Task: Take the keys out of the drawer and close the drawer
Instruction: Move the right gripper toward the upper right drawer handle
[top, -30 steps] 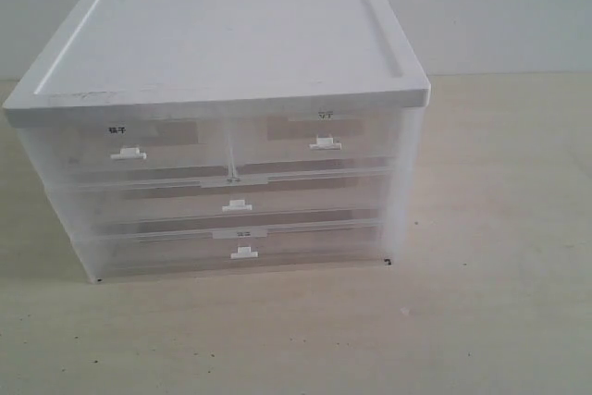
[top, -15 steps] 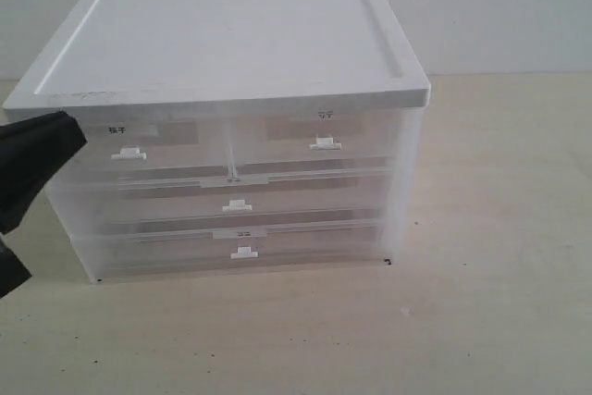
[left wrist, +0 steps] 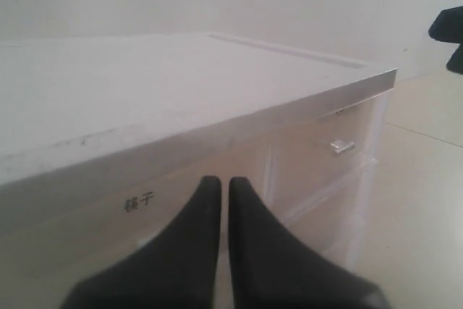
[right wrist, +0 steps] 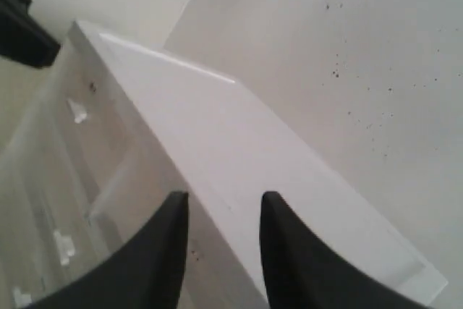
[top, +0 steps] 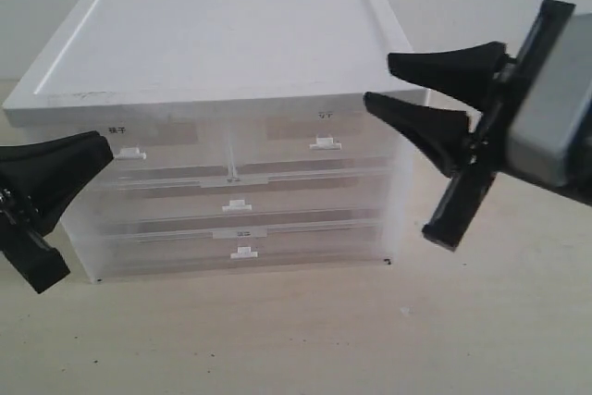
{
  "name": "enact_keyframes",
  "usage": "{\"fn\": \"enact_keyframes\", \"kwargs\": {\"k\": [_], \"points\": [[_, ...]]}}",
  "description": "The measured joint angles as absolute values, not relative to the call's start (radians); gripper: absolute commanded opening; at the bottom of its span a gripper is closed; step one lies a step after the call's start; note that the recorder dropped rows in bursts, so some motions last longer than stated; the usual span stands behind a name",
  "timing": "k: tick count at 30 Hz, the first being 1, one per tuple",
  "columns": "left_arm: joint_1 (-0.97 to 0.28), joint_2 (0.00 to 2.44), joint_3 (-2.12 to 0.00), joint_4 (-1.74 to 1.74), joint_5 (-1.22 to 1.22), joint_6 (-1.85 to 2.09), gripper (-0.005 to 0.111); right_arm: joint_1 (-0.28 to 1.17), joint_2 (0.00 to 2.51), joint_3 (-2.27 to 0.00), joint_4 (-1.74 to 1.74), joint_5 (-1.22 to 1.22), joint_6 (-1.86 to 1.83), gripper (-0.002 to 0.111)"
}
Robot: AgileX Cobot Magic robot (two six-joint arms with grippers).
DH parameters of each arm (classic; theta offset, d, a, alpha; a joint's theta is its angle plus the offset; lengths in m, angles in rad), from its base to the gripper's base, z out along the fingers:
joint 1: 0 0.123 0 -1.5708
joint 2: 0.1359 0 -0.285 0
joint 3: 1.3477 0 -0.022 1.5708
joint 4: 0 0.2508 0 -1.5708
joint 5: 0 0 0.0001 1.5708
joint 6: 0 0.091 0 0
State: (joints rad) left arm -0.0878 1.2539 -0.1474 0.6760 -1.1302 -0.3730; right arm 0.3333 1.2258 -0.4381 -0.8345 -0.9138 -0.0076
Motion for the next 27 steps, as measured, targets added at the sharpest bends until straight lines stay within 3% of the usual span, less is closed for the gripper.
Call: {"fn": "enact_keyframes", "kwargs": {"k": [4,7,14,27], "points": [[-0.088,1.255,-0.149,0.655,-1.103,-0.373,0.005,0.631,1.247,-0.527,-0.526,-0.515,-0.429,0.030],[-0.088,1.255,-0.149,0.655,-1.090,-0.375,0.005,0.740,1.286,-0.551,-0.376,-0.418,-0.653,0.037],[-0.088,1.255,-0.149,0.655,-1.076,-0.379,0.005,0.748,1.416,-0.553,-0.282,-0.386,-0.797,0.037],[-0.088,1.255,-0.149,0.655,-1.070,-0.381,0.005,0.748,1.429,-0.555,0.058,-0.451,-1.145,0.037]]}}
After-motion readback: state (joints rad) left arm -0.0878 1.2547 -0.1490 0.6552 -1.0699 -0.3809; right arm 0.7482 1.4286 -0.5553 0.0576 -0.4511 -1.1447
